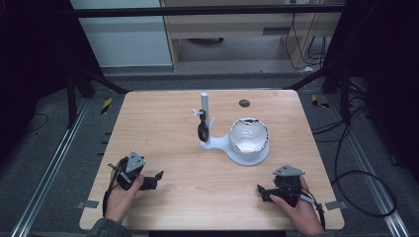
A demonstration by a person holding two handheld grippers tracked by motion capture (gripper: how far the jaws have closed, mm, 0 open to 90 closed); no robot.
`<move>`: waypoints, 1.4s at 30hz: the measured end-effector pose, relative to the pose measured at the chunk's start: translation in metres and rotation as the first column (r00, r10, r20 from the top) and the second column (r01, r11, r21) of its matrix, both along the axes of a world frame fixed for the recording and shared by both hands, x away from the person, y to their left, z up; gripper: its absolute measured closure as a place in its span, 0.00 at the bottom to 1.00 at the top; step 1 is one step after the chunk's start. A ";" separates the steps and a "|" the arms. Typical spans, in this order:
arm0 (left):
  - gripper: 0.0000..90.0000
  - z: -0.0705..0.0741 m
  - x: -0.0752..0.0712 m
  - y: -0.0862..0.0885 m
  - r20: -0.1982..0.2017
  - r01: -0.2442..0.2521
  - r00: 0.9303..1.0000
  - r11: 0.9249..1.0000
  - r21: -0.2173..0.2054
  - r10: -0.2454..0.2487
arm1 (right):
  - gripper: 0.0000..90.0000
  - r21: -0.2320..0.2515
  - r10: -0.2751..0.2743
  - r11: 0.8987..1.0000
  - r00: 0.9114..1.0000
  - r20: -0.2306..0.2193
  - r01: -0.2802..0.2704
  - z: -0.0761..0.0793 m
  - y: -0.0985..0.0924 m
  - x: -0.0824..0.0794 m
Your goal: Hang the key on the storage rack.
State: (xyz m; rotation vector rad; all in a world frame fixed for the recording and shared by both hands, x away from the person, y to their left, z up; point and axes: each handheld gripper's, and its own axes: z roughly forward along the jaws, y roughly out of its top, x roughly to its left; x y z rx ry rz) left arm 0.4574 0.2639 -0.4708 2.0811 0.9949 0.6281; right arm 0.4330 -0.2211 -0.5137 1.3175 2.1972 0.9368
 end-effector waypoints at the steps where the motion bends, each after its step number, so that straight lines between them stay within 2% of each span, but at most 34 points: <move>1: 0.09 -0.001 0.000 0.002 -0.004 -0.001 1.000 1.000 0.004 0.001 | 0.00 0.000 0.000 1.000 1.000 0.000 0.000 0.000 0.000 0.000; 21: 0.09 -0.013 -0.006 0.038 -0.036 -0.085 0.996 0.996 0.023 0.086 | 0.00 0.000 -0.001 1.000 1.000 0.000 0.001 0.000 0.000 0.000; 24: 0.09 -0.016 -0.001 0.040 -0.036 -0.103 0.994 0.994 0.031 0.104 | 0.00 0.000 -0.001 1.000 1.000 0.000 0.001 0.000 0.000 0.000; 31: 0.09 -0.020 0.010 0.039 -0.043 -0.146 0.988 0.989 0.002 0.146 | 0.00 0.000 0.000 1.000 1.000 0.001 0.000 0.000 0.000 0.000; 34: 0.09 -0.023 0.016 0.039 -0.065 -0.166 0.984 0.986 -0.003 0.165 | 0.00 -0.001 0.000 1.000 1.000 0.001 0.000 0.000 0.000 0.000; 42: 0.07 -0.031 0.023 0.039 -0.111 -0.177 0.978 0.984 0.005 0.177 | 0.00 0.000 -0.001 1.000 1.000 0.000 0.001 0.000 0.000 0.000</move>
